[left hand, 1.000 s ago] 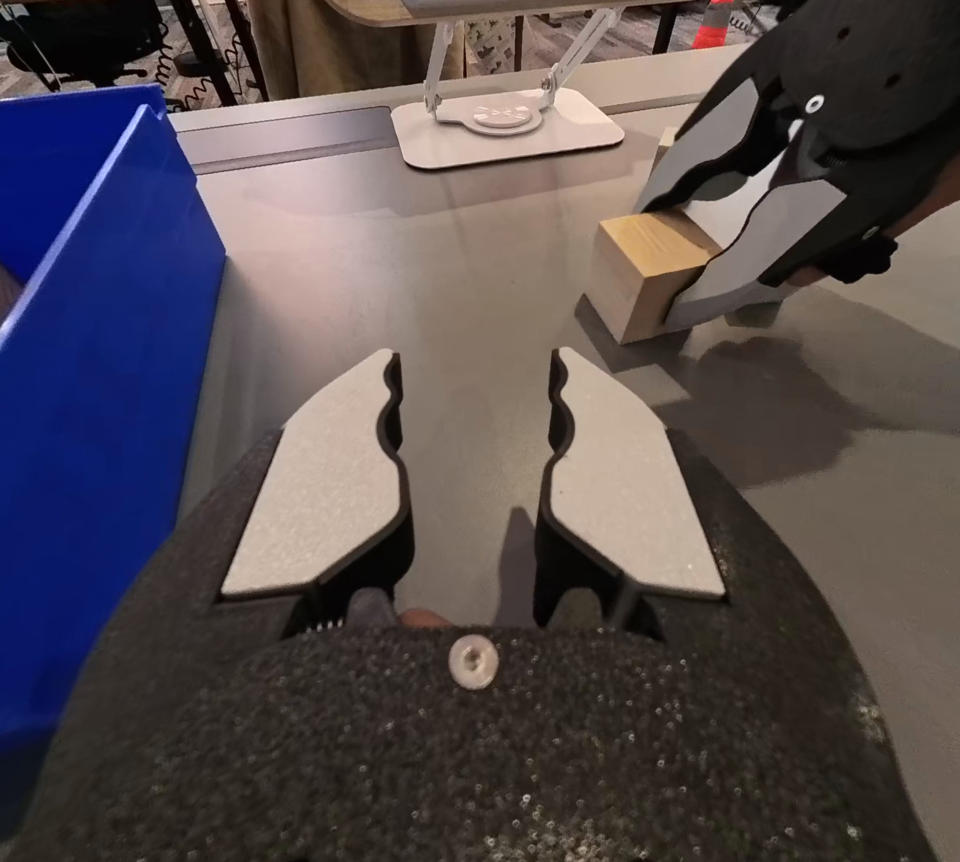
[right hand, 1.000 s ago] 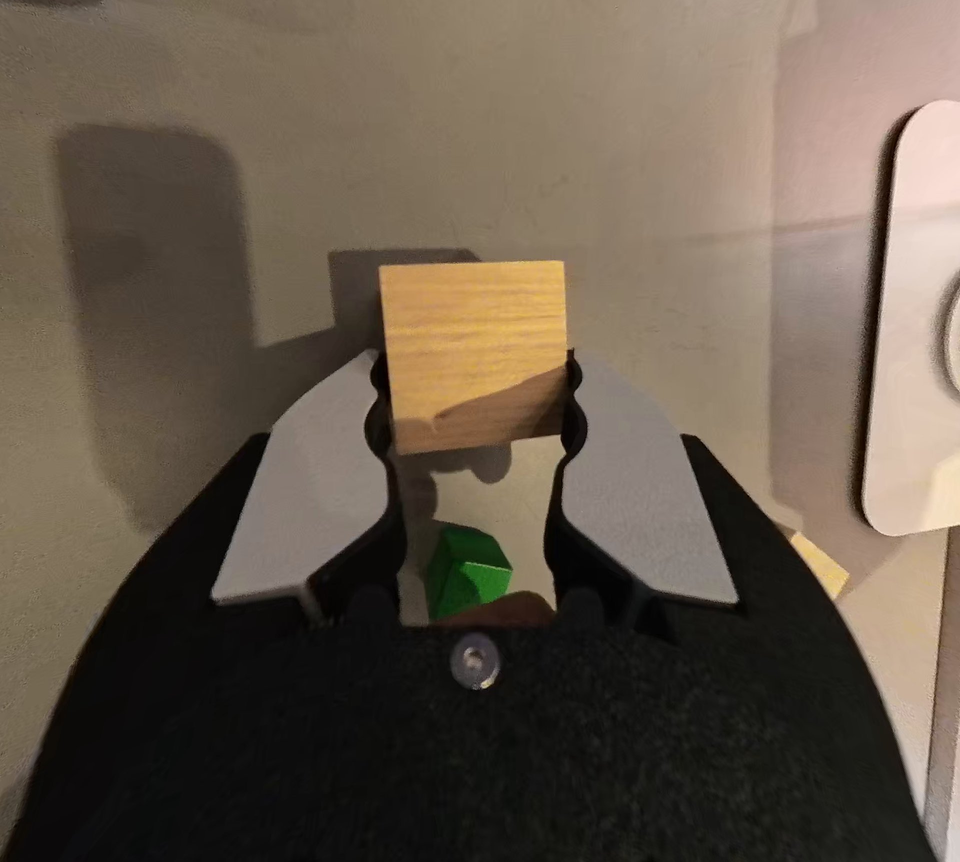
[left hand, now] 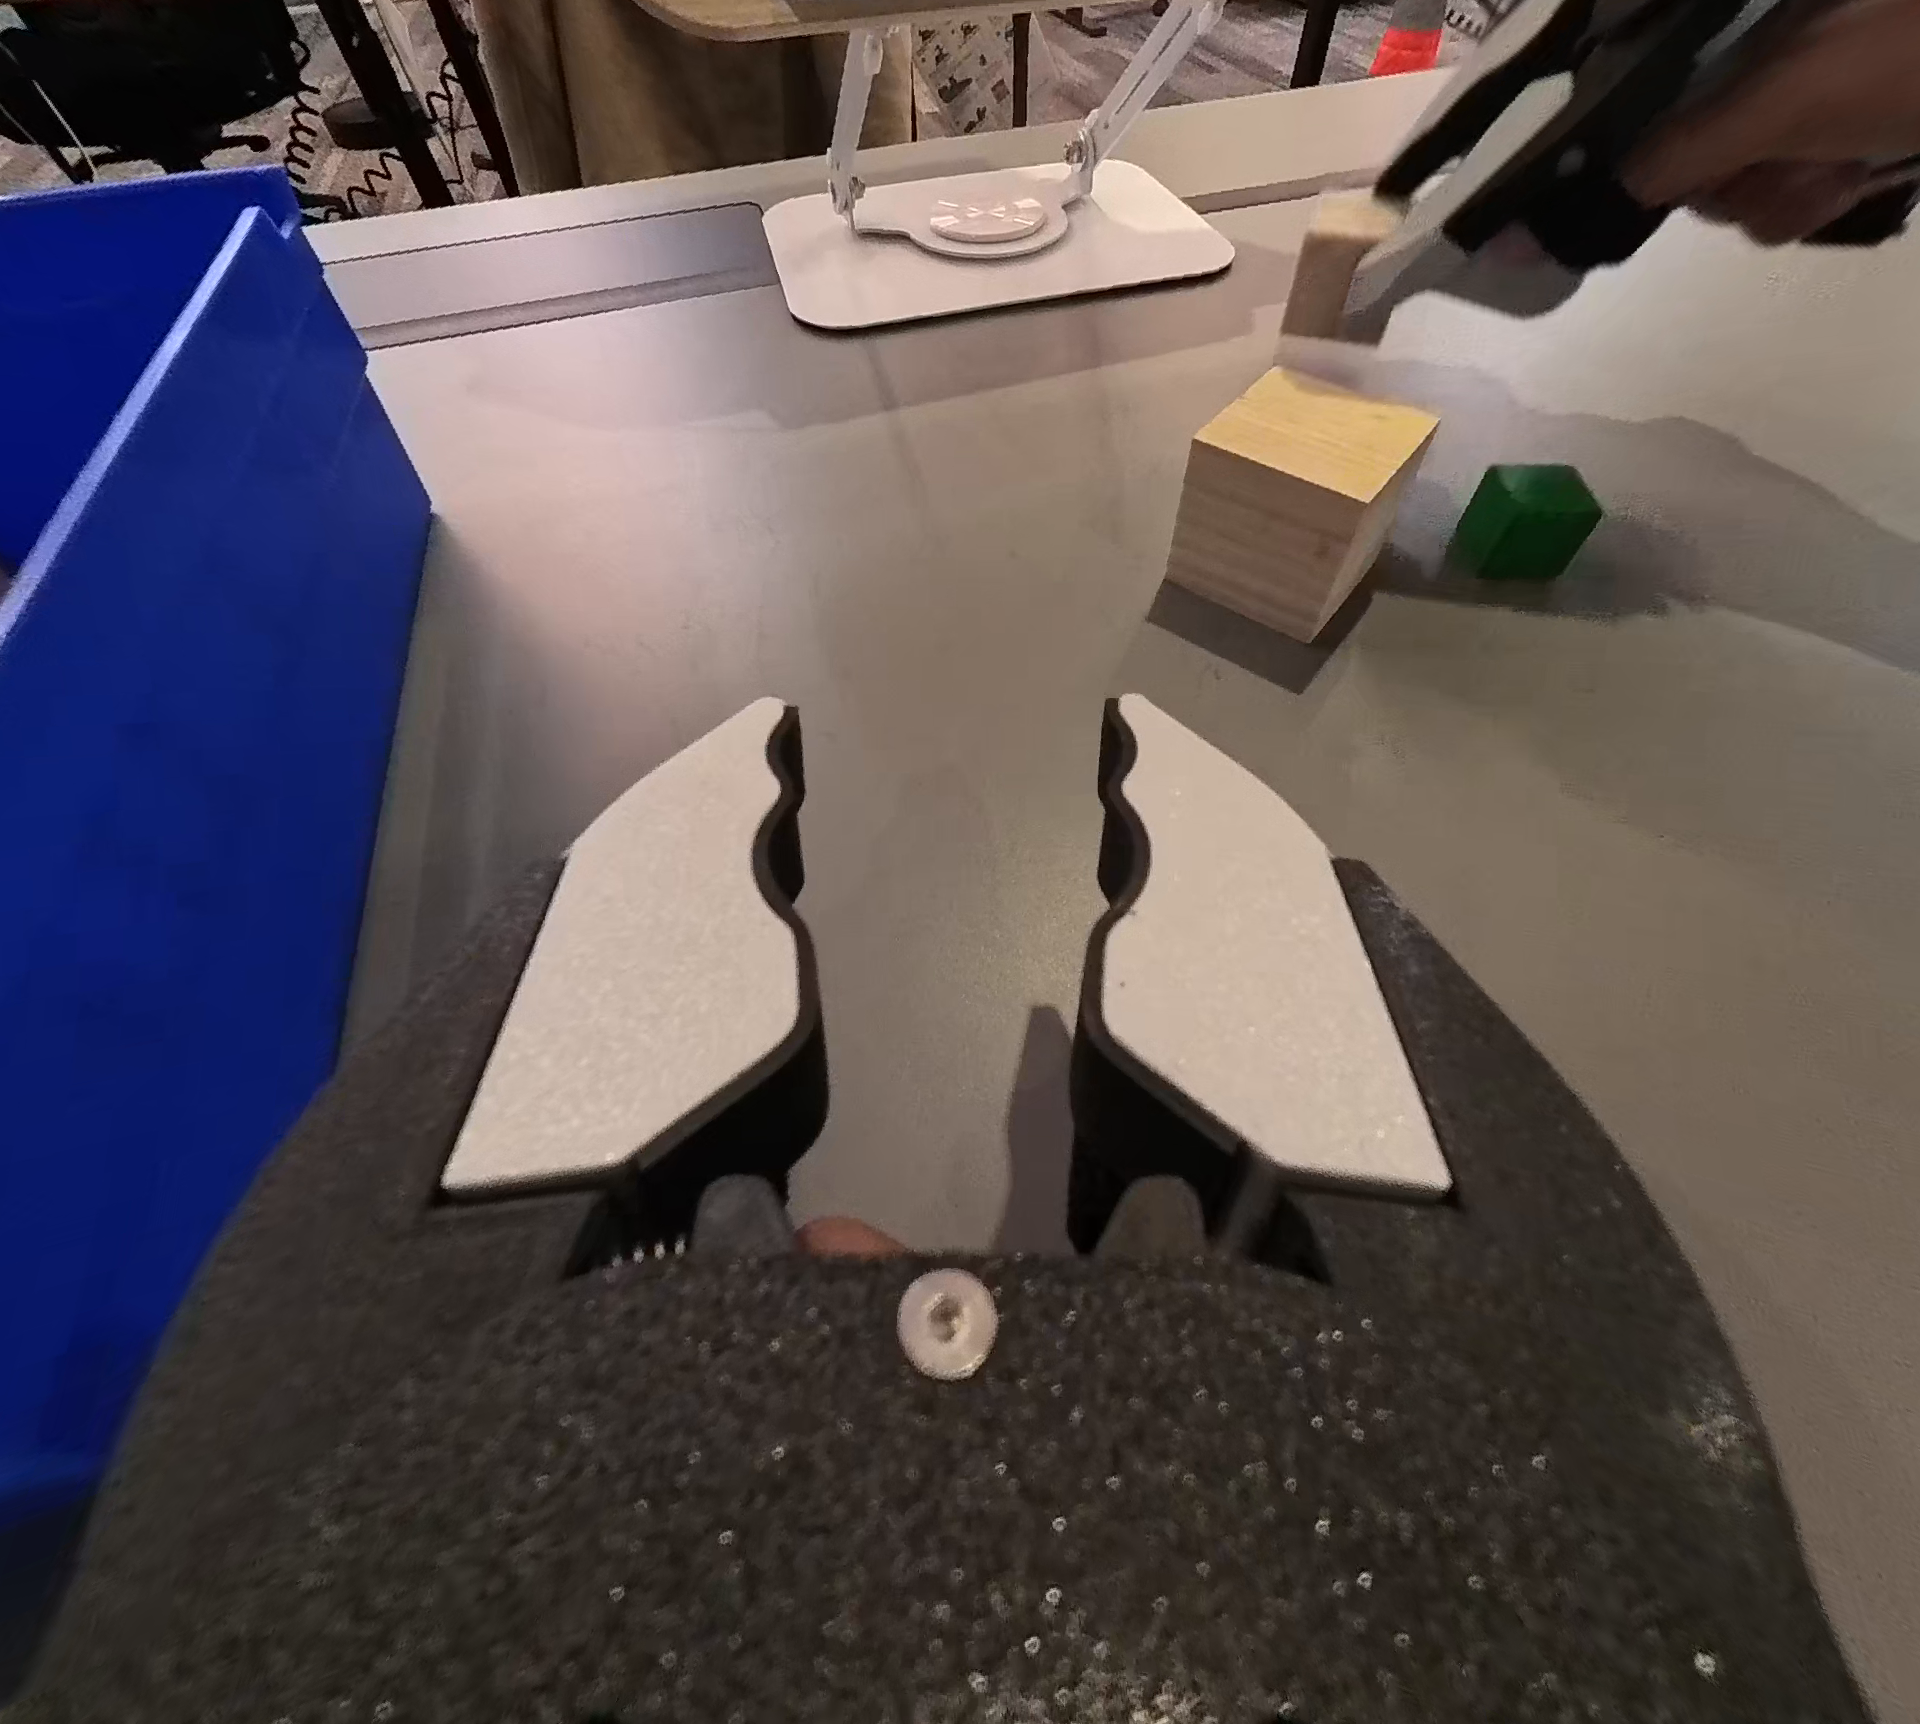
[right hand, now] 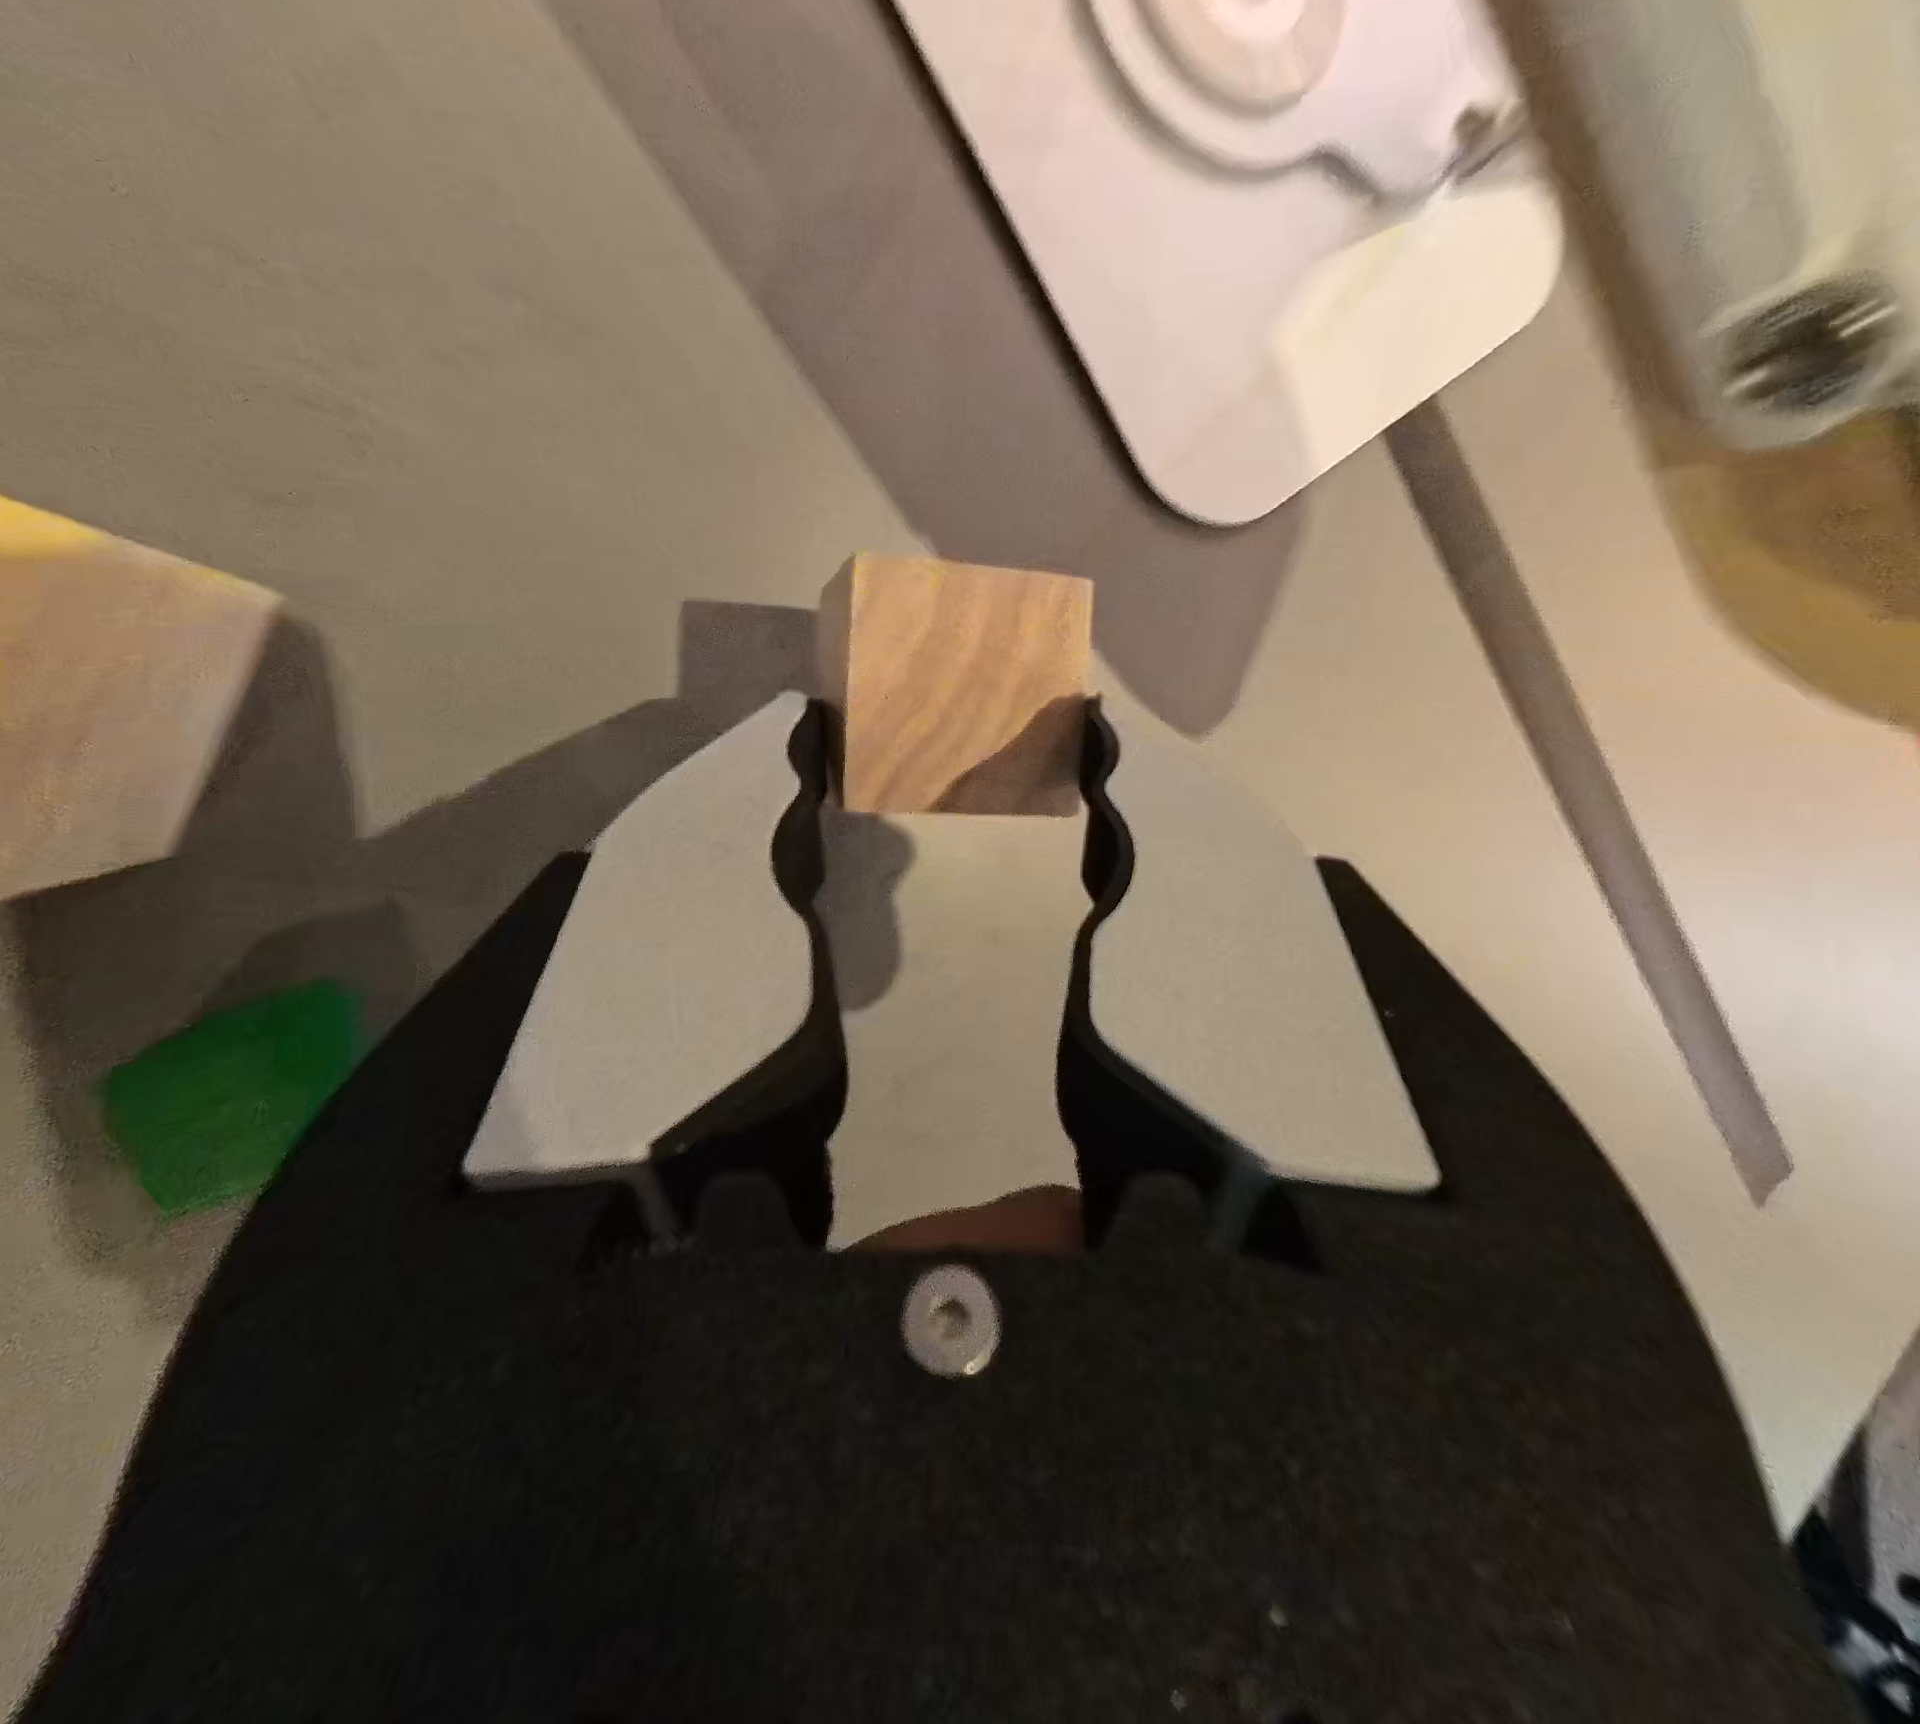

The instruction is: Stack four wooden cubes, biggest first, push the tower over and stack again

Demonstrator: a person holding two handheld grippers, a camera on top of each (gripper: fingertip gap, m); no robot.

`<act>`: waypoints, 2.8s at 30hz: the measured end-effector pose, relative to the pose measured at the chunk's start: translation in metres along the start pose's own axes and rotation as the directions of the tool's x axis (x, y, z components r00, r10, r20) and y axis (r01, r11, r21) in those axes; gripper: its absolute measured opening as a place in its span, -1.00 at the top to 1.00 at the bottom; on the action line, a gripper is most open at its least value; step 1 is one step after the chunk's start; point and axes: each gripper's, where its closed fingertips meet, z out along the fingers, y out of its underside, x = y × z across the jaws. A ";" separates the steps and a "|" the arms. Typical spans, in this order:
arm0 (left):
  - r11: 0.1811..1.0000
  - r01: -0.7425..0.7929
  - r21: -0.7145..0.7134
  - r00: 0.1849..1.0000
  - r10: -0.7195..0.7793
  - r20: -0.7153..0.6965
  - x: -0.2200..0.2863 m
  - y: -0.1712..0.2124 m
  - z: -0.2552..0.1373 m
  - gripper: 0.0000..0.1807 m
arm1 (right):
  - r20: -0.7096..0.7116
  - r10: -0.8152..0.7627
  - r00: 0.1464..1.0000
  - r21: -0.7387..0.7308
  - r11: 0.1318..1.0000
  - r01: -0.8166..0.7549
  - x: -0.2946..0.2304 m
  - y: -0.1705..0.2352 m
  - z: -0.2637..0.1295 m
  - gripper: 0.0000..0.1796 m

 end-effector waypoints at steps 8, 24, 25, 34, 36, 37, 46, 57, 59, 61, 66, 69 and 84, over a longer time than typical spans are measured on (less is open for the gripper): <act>1.000 -0.006 0.001 1.000 0.006 0.004 0.000 0.000 0.000 0.40 | 0.190 -0.400 0.897 0.275 0.898 0.343 -0.083 -0.066 -0.087 0.48; 1.000 -0.013 0.004 1.000 0.013 0.006 0.001 0.000 0.000 0.40 | 0.281 -0.503 0.817 0.212 0.863 0.459 -0.129 -0.041 -0.056 0.48; 1.000 -0.013 0.003 1.000 0.013 0.006 0.001 0.000 0.000 0.40 | 0.279 -0.504 0.817 0.212 0.863 0.459 -0.129 -0.040 -0.056 0.48; 1.000 -0.014 0.003 1.000 0.014 0.004 0.001 0.000 0.000 0.40 | 0.211 -0.488 0.847 0.266 0.862 0.431 -0.113 -0.046 -0.077 0.27; 1.000 -0.013 0.003 1.000 0.013 0.004 0.001 0.000 0.000 0.40 | 0.170 -0.433 0.885 0.303 0.878 0.372 -0.099 -0.050 -0.095 0.26; 1.000 -0.013 0.002 1.000 0.013 0.003 0.001 0.000 0.000 0.40 | 0.126 -0.397 0.909 0.307 0.887 0.345 -0.089 -0.049 -0.102 0.26; 1.000 -0.018 -0.008 1.000 0.018 0.000 0.002 0.001 0.001 0.40 | 0.217 -0.213 0.953 0.106 0.975 0.194 -0.103 0.040 -0.058 0.31; 1.000 -0.022 -0.004 1.000 0.022 0.005 0.002 0.000 0.000 0.40 | 0.235 -0.268 0.934 0.101 0.963 0.251 -0.106 0.032 -0.053 0.69; 1.000 -0.022 -0.004 1.000 0.022 0.004 0.002 0.001 0.000 0.40 | 0.183 -0.329 0.926 0.182 0.938 0.297 -0.098 0.006 -0.077 0.69; 1.000 -0.021 -0.005 1.000 0.022 0.003 0.002 0.001 0.000 0.40 | 0.129 -0.394 0.910 0.261 0.899 0.352 -0.092 -0.022 -0.100 0.69; 1.000 -0.022 -0.005 1.000 0.022 0.004 0.002 0.001 0.000 0.40 | 0.161 -0.488 0.858 0.296 0.853 0.430 -0.102 -0.056 -0.113 0.69; 1.000 -0.021 -0.004 1.000 0.021 0.003 0.002 0.001 0.000 0.40 | 0.210 -0.504 0.838 0.267 0.854 0.447 -0.110 -0.059 -0.102 0.69; 1.000 -0.025 -0.004 1.000 0.025 0.007 0.002 0.001 0.000 0.40 | 0.272 -0.492 0.827 0.213 0.869 0.447 -0.122 -0.053 -0.085 0.63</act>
